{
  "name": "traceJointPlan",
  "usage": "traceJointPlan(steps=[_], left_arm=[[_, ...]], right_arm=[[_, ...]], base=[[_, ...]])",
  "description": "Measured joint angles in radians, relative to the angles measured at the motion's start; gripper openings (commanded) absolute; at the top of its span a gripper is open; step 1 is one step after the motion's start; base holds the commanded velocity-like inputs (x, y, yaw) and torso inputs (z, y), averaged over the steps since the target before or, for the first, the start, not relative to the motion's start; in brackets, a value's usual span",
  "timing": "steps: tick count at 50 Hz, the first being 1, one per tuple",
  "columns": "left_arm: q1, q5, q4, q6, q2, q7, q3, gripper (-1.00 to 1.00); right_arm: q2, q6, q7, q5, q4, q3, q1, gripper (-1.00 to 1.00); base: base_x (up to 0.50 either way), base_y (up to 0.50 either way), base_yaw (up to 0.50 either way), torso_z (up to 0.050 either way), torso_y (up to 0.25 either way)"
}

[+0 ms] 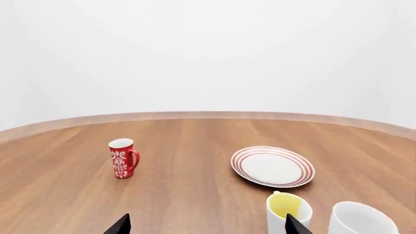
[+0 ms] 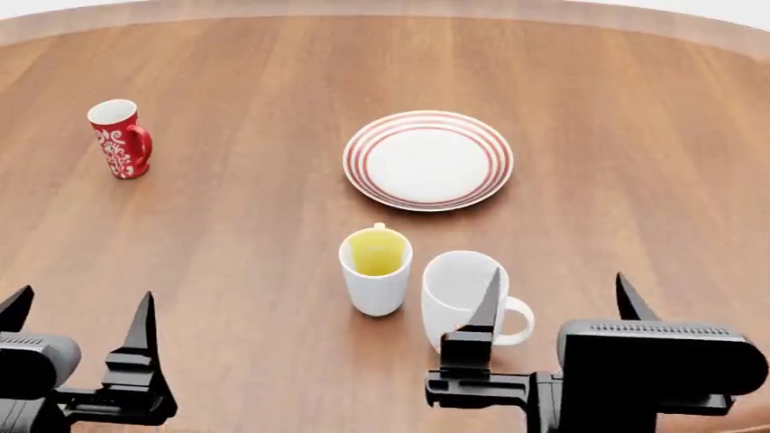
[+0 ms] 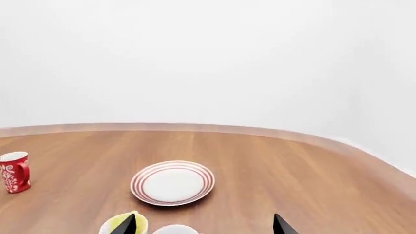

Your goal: Pick up the red mug and put it on the plate

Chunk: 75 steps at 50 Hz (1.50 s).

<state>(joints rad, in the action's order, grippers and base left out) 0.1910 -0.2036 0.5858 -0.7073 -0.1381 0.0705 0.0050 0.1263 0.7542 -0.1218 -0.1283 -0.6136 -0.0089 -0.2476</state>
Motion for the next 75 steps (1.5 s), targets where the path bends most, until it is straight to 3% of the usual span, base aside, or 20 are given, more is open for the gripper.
traceJointPlan(steps=[20,75], left_arm=[[0.006,-0.035,-0.011,-0.008,-0.014,0.007,-0.028,1.0],[0.002,-0.074,-0.041,0.02,-0.042,0.045,-0.03,1.0]], right_arm=[[0.041,0.087,-0.099,0.019,0.143,0.146,-0.188,1.0],[0.071,0.1,-0.103,-0.02,0.233,0.133,-0.237,1.0]], base=[[0.01,0.0,0.0,0.0,0.0],[0.5,0.0,0.0,0.0,0.0]])
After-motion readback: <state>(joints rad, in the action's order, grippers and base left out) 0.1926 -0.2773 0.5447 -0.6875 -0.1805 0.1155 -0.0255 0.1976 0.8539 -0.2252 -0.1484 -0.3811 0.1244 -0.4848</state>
